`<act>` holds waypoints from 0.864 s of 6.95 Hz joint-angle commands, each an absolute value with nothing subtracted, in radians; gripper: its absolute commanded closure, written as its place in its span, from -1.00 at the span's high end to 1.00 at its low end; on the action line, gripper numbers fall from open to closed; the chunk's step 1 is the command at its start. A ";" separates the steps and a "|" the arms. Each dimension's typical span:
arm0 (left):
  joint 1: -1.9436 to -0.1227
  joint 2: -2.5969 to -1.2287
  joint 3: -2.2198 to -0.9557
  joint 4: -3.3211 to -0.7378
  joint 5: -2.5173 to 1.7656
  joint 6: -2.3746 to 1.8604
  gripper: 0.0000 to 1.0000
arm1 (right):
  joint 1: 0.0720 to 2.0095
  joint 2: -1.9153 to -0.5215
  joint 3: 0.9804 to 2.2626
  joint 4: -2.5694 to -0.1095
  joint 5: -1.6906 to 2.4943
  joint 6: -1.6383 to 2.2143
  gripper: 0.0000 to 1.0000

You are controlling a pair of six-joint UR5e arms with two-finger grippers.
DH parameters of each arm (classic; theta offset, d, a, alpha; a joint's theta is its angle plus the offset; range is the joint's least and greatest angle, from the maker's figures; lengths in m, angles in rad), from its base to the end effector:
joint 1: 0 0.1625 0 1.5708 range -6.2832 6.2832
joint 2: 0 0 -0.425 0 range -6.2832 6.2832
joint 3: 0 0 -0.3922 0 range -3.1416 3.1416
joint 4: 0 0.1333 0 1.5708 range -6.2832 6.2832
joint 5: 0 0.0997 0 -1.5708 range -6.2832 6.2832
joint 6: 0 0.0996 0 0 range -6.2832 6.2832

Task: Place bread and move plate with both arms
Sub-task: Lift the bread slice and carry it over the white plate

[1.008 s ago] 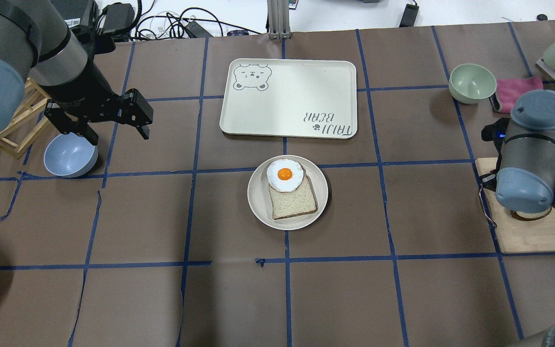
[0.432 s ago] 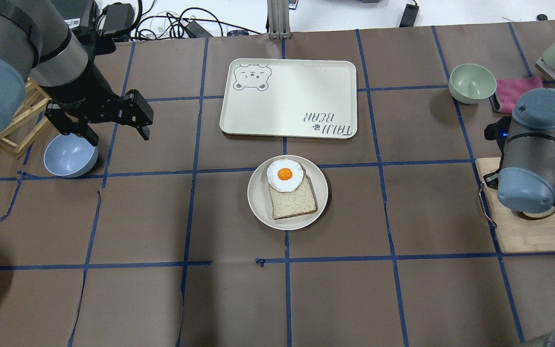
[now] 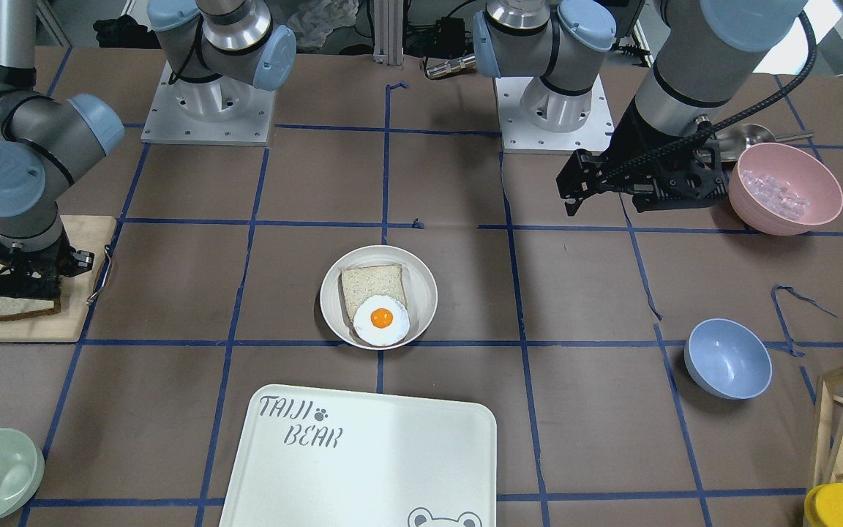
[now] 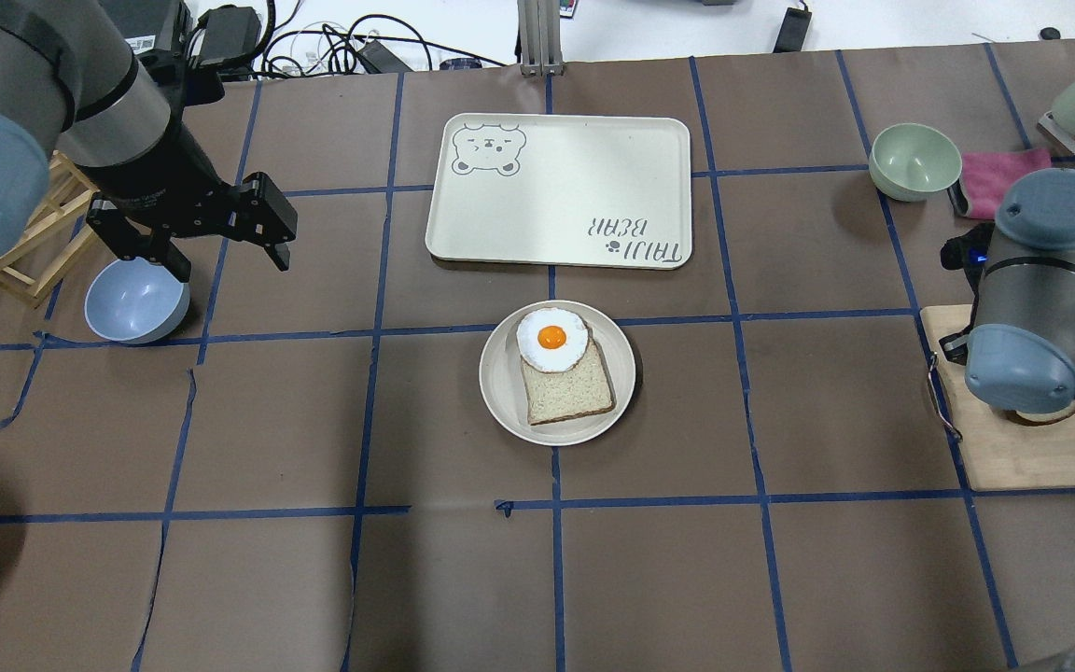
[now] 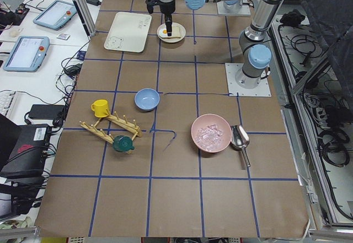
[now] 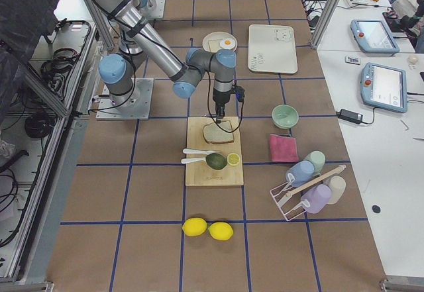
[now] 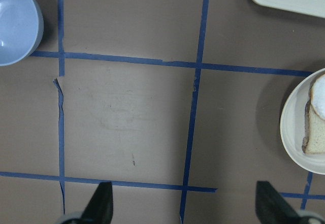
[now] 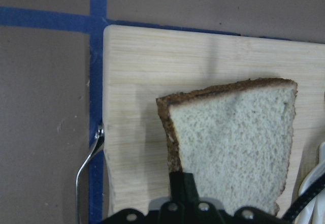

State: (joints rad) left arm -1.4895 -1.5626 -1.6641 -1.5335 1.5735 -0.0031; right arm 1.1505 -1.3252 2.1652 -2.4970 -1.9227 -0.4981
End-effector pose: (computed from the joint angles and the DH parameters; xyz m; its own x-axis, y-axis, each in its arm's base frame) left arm -0.0934 -0.4913 0.4499 -0.9964 -0.0842 -0.0029 -0.0842 0.9953 0.0478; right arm -0.1024 -0.4718 0.1981 -0.9365 -0.0743 0.3428 -0.0465 0.9950 0.0884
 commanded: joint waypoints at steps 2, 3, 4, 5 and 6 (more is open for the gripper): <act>-1.486 -1.565 -1.663 -1.528 1.572 -0.003 1.00 | 1.161 -1.400 2.160 -2.502 -1.939 -0.473 -1.00; -1.488 -1.565 -1.664 -1.529 1.572 -0.003 1.00 | 1.173 -1.428 2.160 -2.490 -1.948 -0.427 -1.00; -1.488 -1.565 -1.663 -1.529 1.572 -0.003 1.00 | 1.193 -1.448 2.157 -2.458 -1.951 -0.385 -1.00; -1.488 -1.565 -1.664 -1.529 1.572 -0.003 1.00 | 1.216 -1.477 2.155 -2.427 -1.953 -0.349 -1.00; -1.488 -1.565 -1.664 -1.529 1.572 -0.003 1.00 | 1.247 -1.514 2.129 -2.334 -1.954 -0.292 -1.00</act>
